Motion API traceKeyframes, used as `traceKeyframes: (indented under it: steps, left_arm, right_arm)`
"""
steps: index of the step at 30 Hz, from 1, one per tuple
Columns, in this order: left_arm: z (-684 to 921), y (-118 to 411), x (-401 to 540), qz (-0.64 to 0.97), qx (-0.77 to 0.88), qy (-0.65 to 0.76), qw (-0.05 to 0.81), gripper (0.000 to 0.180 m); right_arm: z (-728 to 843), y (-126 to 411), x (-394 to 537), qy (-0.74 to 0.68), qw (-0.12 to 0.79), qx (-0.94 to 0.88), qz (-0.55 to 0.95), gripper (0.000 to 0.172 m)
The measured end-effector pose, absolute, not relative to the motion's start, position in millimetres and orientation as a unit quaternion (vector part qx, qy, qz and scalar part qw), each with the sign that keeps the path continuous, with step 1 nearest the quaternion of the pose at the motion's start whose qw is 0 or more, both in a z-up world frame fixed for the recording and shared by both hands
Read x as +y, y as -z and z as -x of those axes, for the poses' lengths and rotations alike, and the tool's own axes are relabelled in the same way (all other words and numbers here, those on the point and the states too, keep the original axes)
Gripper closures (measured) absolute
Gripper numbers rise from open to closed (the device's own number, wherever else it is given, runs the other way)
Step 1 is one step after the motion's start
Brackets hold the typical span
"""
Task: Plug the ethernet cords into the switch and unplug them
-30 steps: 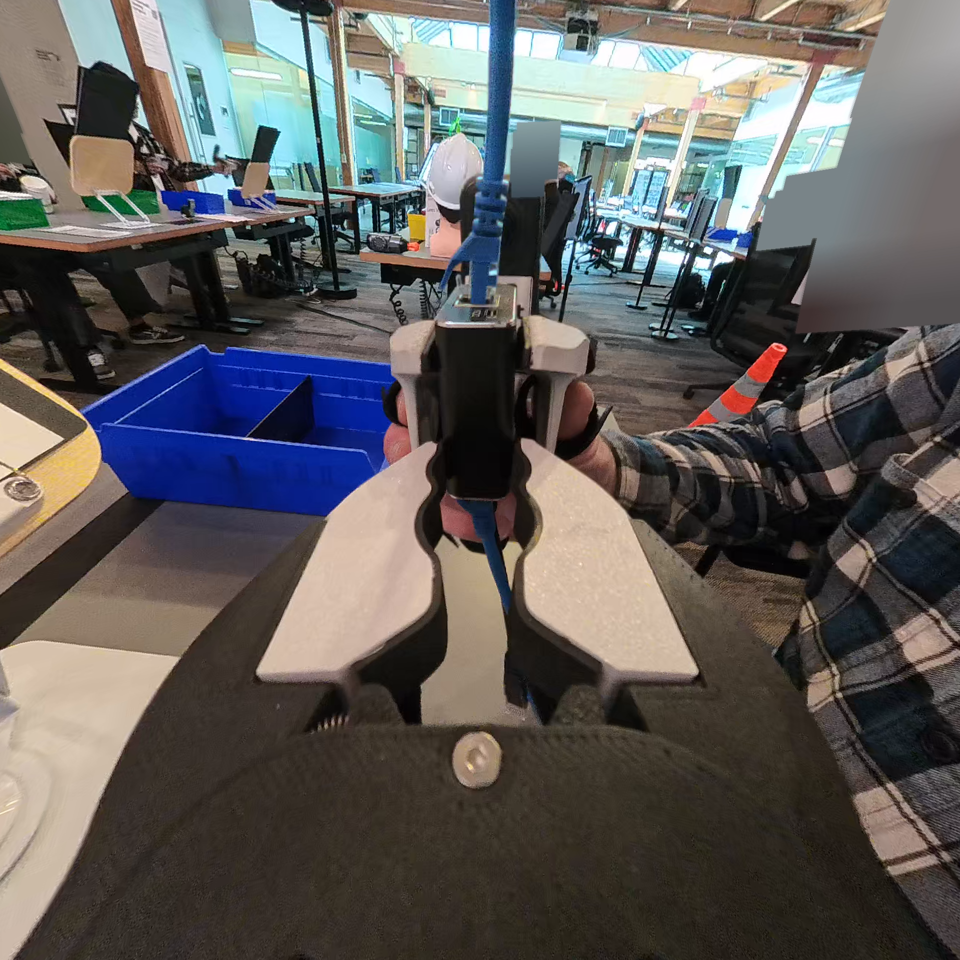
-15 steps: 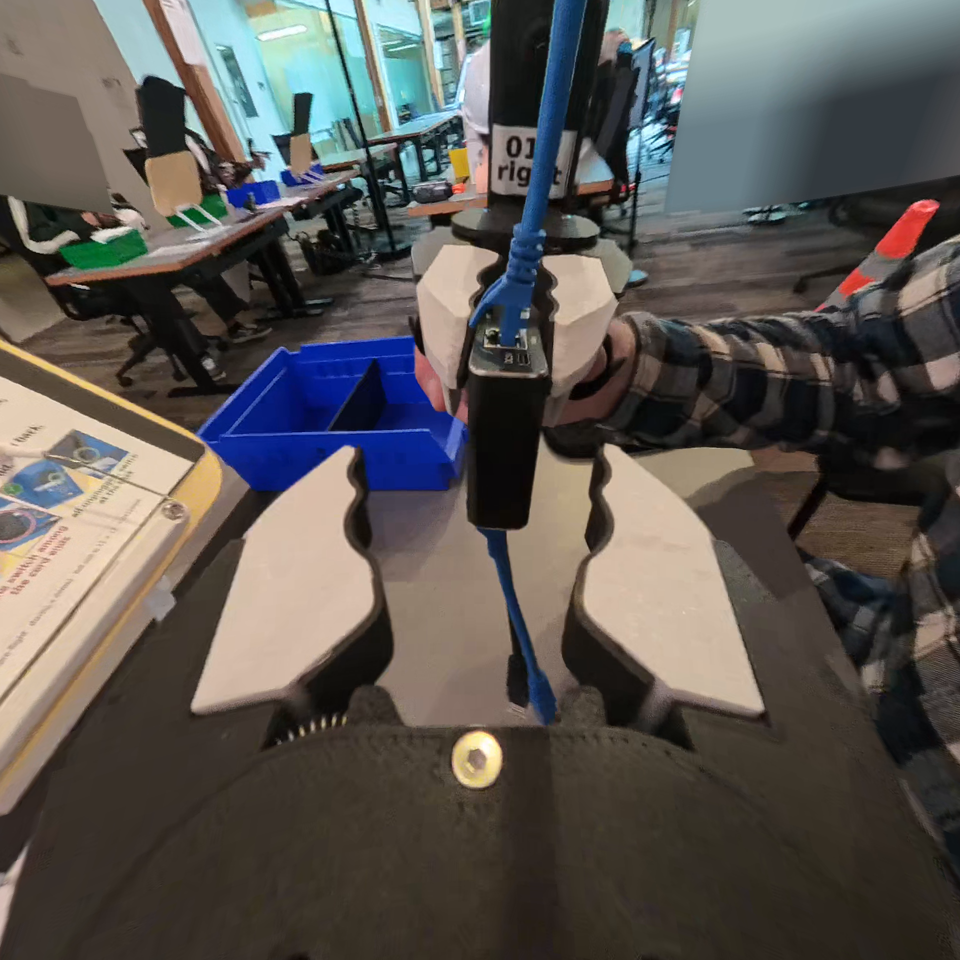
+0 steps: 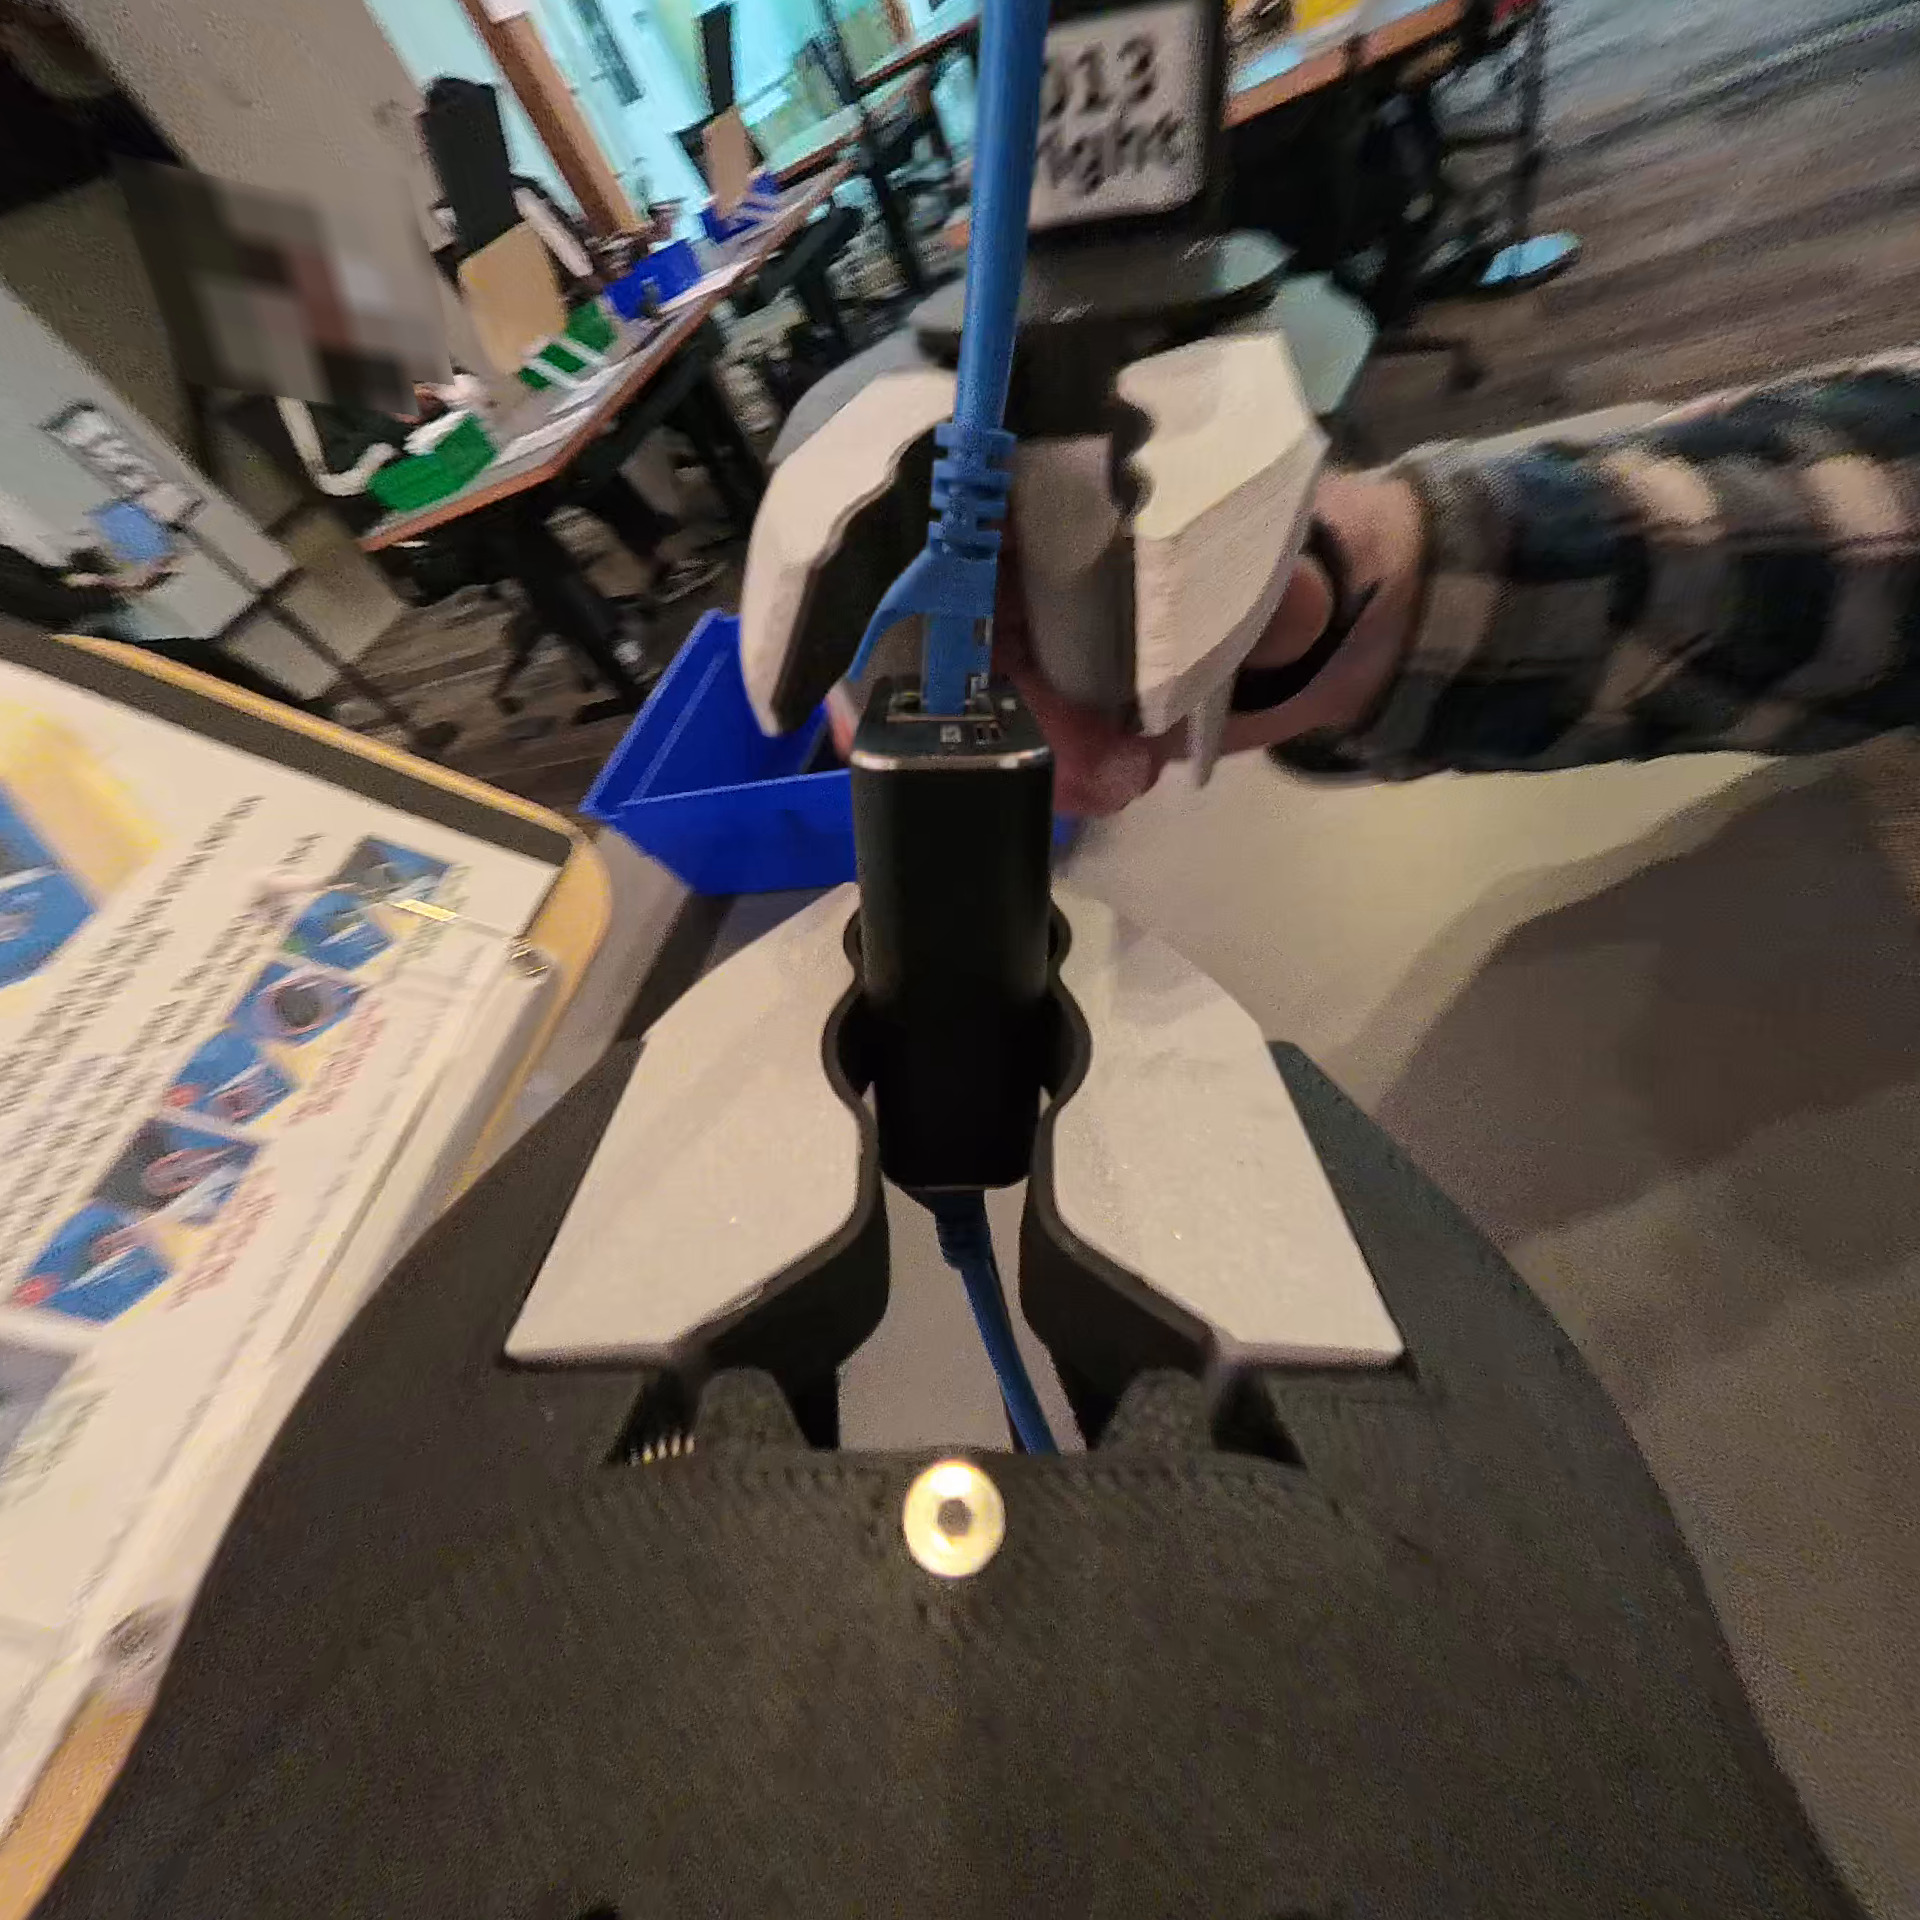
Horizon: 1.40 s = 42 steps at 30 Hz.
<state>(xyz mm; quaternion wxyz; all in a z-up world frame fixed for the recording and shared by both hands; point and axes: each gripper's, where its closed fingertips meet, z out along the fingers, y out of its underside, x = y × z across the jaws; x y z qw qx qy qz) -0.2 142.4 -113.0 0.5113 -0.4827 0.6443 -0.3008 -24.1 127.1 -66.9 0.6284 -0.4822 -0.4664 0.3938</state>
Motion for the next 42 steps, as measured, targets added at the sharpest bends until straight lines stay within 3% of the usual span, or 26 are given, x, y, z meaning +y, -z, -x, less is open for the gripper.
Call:
traceKeyframes:
  steps: [9,13,17,21,25,35,39,42]
  left_arm:
    - [40.3,96.4,208.3,0.46,0.639,-0.038,0.616,0.155]
    - [59.3,96.1,226.3,0.456,0.644,-0.138,0.598,0.154]
    - [76.4,105.1,244.5,0.466,0.649,-0.222,0.559,0.154]
    - [81.8,113.5,255.7,0.463,0.654,-0.271,0.534,0.154]
    - [79.4,113.4,249.1,0.448,0.659,-0.282,0.535,0.154]
    - [70.0,108.1,239.6,0.414,0.672,-0.319,0.524,0.154]
    - [62.4,107.1,231.4,0.403,0.677,-0.322,0.525,0.154]
    - [60.0,107.8,227.4,0.404,0.677,-0.317,0.527,0.154]
  right_arm:
    - [-30.8,78.0,141.6,-0.109,0.634,-0.501,0.579,0.116]
    - [-58.7,82.8,136.4,0.029,0.613,-0.509,0.604,0.11]
    - [-72.1,72.0,119.7,0.133,0.612,-0.507,0.593,0.115]
    - [-37.2,71.1,104.9,0.157,0.606,-0.543,0.56,0.115]
    - [13.6,76.4,100.1,0.039,0.626,-0.566,0.535,0.106]
    - [13.7,89.1,151.8,0.24,0.526,-0.656,0.485,0.11]
    - [24.6,108.2,167.7,0.251,0.499,-0.677,0.478,0.109]
    - [32.5,109.4,169.5,0.209,0.514,-0.673,0.489,0.119]
